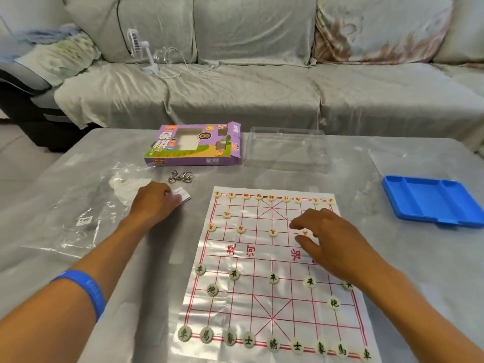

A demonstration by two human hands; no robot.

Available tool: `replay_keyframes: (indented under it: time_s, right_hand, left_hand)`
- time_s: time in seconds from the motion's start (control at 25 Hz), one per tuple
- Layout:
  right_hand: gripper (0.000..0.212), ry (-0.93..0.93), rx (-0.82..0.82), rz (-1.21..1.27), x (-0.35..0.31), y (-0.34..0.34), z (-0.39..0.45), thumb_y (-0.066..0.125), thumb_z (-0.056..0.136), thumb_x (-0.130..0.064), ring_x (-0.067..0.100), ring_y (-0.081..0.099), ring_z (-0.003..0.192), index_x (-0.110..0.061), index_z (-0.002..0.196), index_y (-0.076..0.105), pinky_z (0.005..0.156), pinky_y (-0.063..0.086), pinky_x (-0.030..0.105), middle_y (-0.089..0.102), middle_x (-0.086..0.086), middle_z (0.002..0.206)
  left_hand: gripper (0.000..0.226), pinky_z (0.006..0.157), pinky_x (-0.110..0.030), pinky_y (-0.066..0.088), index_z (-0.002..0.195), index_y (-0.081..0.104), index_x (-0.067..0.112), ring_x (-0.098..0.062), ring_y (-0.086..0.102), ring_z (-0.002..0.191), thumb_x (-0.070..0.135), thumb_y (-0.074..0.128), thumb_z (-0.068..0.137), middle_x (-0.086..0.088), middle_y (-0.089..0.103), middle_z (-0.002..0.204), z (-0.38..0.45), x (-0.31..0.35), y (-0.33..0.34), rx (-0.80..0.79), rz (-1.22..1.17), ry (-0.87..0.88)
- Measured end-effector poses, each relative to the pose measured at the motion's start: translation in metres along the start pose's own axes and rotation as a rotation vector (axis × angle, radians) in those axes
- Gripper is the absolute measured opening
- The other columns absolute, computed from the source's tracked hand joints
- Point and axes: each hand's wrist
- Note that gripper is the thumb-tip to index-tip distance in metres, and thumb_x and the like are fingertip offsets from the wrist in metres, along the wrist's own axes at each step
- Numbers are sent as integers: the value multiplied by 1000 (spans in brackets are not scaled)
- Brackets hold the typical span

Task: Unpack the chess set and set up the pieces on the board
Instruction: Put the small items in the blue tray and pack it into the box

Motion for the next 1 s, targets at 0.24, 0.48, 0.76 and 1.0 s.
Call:
replay_keyframes:
  time_s: [0.24,0.48,0.76,1.0]
  right_hand:
    - [30,6,-12,48,2,0,-1,51,96,-38,6,48,117,-37,126,53,97,41,24,51,-16,133]
    - [29,35,-21,70,2,1,-4,52,96,-39,6,50,117,-38,125,54,98,41,23,51,-16,134]
    - [28,44,-43,88,0,6,-4,52,96,-38,6,51,115,-37,124,54,98,42,23,51,-16,133]
    - [27,45,-28,96,1,4,-5,52,95,-38,6,51,114,-38,122,54,97,42,23,52,-16,132]
  left_hand:
    - [60,85,-37,49,122,55,14,-28,57,100,37,81,72,-10,57,121,7,-4,6,-121,-252,-244]
    - [31,93,-40,46,98,67,20,-35,54,109,43,72,78,-14,59,120,-4,8,13,-14,-74,-183]
    - [56,84,-35,44,117,53,10,-31,56,105,31,81,73,-13,58,121,-15,4,11,-7,-355,-281]
    - [58,81,-35,46,120,58,6,-30,56,96,24,83,72,-15,60,119,-17,4,11,-16,-488,-346]
Point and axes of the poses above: each hand's wrist, its own z-axis towards the middle knuckle, its own y-axis out of the palm, x = y × z
